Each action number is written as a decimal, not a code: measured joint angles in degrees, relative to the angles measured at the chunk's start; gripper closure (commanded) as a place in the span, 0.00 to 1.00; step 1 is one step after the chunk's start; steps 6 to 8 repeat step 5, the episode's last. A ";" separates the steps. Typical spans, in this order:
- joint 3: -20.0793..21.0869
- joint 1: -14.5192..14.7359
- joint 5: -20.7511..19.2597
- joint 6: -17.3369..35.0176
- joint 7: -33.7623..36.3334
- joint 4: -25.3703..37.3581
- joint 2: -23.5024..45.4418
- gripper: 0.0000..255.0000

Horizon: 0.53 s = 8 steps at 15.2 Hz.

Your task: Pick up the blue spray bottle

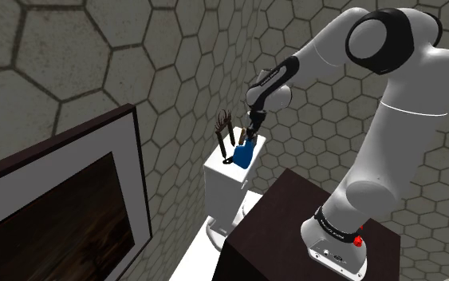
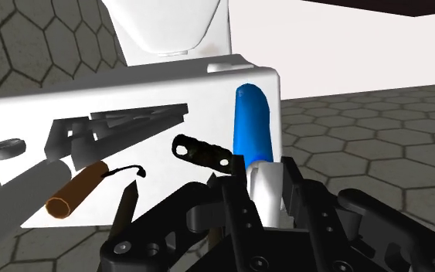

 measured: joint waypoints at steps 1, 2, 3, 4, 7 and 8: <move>-0.13 0.13 -0.39 -0.71 0.34 0.24 -0.51 1.00; -0.31 0.21 -0.84 -1.44 0.62 0.37 -1.16 1.00; -0.50 0.31 -1.34 -1.97 0.93 0.17 -1.95 1.00; -0.71 0.27 -1.75 -2.75 1.03 0.38 -2.56 1.00; -0.78 0.39 -2.10 -3.18 1.37 0.33 -3.09 1.00; -0.78 0.39 -2.10 -3.18 1.37 0.33 -3.09 1.00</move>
